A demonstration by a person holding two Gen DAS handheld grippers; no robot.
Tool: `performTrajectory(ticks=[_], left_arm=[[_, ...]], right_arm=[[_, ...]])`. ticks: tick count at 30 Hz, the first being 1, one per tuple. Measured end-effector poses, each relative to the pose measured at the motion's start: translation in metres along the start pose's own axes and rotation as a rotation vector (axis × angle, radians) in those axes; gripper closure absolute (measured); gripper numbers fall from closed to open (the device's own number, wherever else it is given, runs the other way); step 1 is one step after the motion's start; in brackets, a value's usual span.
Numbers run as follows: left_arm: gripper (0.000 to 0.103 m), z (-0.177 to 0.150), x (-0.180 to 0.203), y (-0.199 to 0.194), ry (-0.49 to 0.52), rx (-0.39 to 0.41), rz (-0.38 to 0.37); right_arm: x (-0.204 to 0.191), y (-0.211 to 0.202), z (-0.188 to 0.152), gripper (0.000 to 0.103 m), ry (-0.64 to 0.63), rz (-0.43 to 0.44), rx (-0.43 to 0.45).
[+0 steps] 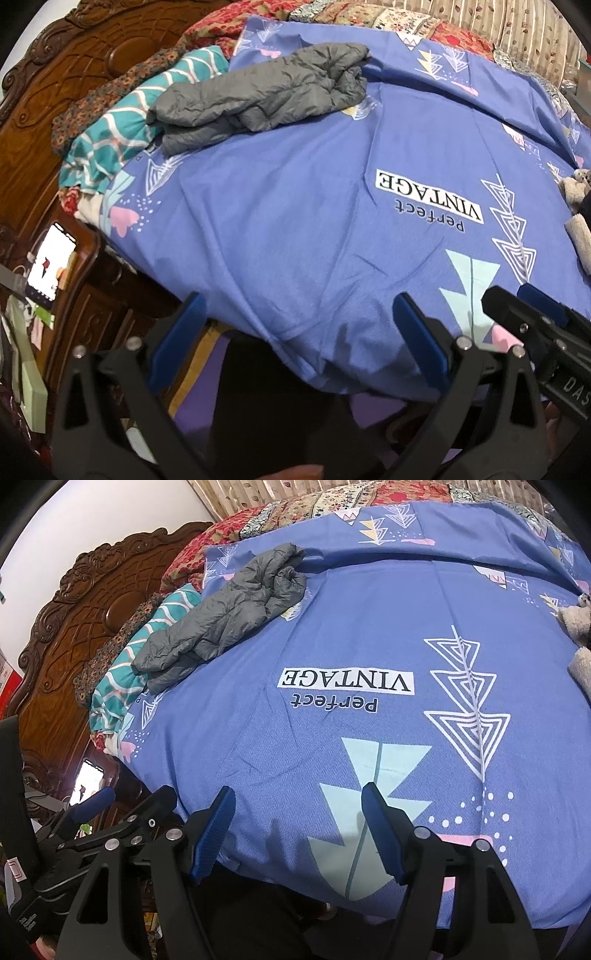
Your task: Fold large clothes
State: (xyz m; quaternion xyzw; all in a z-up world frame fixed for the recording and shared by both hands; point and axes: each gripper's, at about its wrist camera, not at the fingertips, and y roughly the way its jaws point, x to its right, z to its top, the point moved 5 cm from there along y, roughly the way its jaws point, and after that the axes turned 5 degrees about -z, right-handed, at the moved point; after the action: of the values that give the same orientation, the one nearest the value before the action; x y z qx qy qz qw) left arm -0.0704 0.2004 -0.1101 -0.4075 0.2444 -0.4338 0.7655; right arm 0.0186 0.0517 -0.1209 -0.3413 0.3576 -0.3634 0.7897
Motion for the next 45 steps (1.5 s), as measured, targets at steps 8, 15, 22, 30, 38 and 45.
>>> performTrajectory(ticks=[8, 15, 22, 30, 38, 45], left_arm=[[0.006, 0.0038, -0.0094, -0.0050, 0.005, 0.037, 0.046], [0.006, 0.0036, -0.0076, -0.0051, 0.035, 0.027, 0.092], [0.006, 0.0051, -0.0080, -0.0082, 0.029, 0.045, 0.091], [0.006, 0.0041, -0.0077, -0.0049, 0.032, 0.030, 0.088], [0.006, 0.0033, -0.0052, -0.0029, 0.035, 0.021, 0.087], [0.006, 0.0026, -0.0051, -0.0001, 0.037, 0.010, 0.086]], right_arm=[[-0.0006, -0.0012, -0.0014, 0.014, -0.001, 0.000, 0.000], [-0.0056, -0.0027, -0.0034, 0.014, -0.005, -0.003, 0.014], [-0.0032, -0.0038, -0.0020, 0.014, 0.005, -0.005, 0.012], [-0.0027, -0.0049, -0.0016, 0.014, 0.008, -0.004, 0.014], [0.0002, -0.0037, -0.0013, 0.014, 0.014, -0.002, 0.006], [0.0018, -0.0014, -0.0023, 0.014, 0.022, -0.003, 0.001]])
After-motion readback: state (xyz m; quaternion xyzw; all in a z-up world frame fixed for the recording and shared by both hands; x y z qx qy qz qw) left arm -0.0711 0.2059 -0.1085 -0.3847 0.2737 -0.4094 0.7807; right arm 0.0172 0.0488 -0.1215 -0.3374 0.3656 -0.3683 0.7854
